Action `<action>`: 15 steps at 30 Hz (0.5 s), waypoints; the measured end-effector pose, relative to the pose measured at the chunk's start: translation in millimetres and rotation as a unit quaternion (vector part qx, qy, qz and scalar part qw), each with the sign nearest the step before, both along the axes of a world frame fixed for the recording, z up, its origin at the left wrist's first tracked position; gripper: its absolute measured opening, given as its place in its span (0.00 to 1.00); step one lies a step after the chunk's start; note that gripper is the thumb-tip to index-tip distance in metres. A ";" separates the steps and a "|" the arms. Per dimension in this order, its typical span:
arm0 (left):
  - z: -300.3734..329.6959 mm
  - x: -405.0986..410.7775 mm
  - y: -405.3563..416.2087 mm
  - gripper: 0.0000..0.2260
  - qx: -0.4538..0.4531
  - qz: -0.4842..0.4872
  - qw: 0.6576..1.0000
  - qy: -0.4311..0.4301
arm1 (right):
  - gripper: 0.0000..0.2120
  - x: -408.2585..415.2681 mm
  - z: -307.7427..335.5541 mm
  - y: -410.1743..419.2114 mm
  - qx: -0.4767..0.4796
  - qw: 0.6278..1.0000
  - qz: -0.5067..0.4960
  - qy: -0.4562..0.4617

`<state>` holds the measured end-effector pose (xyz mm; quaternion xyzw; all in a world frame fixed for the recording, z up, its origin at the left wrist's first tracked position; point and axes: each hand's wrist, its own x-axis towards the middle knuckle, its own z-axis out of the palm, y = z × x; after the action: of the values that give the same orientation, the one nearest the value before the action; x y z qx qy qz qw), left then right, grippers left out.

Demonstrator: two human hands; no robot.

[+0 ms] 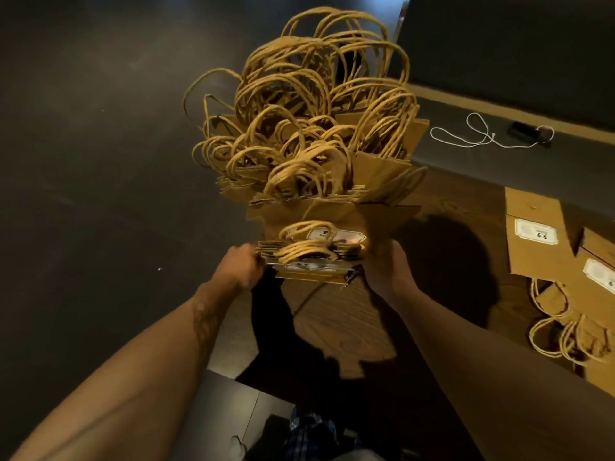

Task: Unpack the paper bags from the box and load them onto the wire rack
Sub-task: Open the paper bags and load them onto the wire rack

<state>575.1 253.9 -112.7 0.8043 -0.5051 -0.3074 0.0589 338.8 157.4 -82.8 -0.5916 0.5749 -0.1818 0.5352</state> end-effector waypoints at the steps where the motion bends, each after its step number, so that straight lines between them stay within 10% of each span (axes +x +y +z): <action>1: -6.5 -1.8 -1.6 0.09 0.017 0.019 1.000 -0.006 | 0.08 2.1 -4.4 -0.2 0.013 1.000 -0.012 0.005; 15: 7.3 -6.4 -12.5 0.19 0.158 -0.067 0.985 -0.026 | 0.08 -3.7 0.5 -1.1 0.048 0.997 0.049 0.039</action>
<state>568.7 241.4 -105.3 0.7756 -0.5045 -0.3652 -0.1030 335.1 156.3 -82.3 -0.5989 0.5741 -0.1044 0.5485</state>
